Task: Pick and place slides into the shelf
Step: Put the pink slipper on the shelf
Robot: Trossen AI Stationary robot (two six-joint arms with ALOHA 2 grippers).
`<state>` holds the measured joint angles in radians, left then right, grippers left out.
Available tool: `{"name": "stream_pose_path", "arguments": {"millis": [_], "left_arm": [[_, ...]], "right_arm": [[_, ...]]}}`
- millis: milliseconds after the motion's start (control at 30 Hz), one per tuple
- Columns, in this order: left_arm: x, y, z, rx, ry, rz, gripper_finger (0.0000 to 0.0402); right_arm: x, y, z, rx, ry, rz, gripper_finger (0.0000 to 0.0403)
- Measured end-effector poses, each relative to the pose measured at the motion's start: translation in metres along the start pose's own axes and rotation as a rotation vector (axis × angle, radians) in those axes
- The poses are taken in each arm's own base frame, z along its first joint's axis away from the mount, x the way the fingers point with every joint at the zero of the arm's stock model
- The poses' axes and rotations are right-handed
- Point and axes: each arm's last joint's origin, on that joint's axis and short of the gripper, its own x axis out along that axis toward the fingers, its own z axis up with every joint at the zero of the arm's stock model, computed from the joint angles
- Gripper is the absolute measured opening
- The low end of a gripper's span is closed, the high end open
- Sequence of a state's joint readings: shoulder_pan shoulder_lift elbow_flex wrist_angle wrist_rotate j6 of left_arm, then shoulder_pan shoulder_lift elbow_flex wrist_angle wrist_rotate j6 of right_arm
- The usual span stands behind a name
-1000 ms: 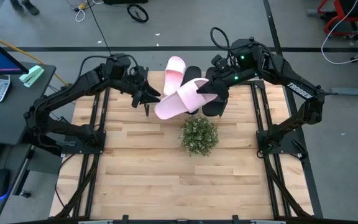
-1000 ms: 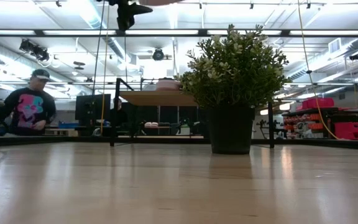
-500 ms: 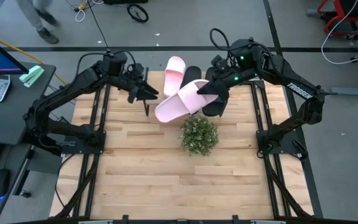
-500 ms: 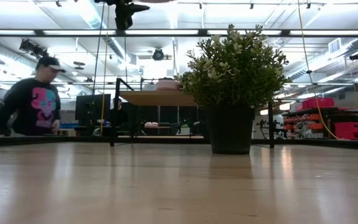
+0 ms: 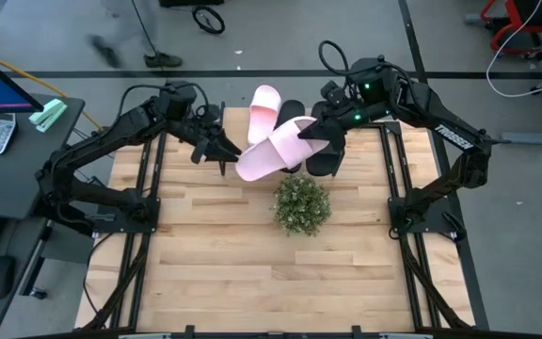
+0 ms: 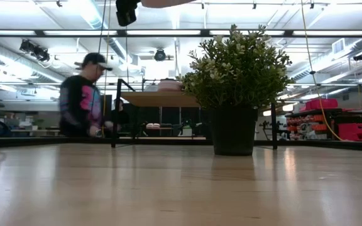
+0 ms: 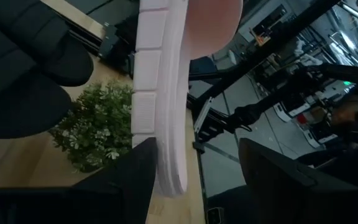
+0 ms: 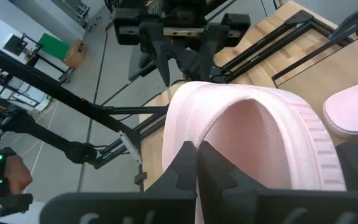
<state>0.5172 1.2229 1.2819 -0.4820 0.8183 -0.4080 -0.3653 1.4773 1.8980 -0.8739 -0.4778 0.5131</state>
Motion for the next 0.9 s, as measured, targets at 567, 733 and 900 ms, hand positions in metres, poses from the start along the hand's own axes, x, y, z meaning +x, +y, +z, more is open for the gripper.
{"name": "stream_pose_path", "arguments": {"millis": [567,733,900], "left_arm": [[0.020,0.012,-0.004,-0.005,0.037,0.087,0.0259],[0.017,0.015,-0.004,-0.021,0.040,0.103,0.0262],[0.021,0.011,-0.006,-0.013,0.052,0.089,0.0261]], "right_arm": [[0.002,0.004,-0.001,-0.007,-0.004,0.019,0.0000],[0.002,0.005,-0.001,-0.005,-0.005,0.020,0.0000],[0.002,0.005,-0.001,-0.007,-0.005,0.020,0.0000]]}}
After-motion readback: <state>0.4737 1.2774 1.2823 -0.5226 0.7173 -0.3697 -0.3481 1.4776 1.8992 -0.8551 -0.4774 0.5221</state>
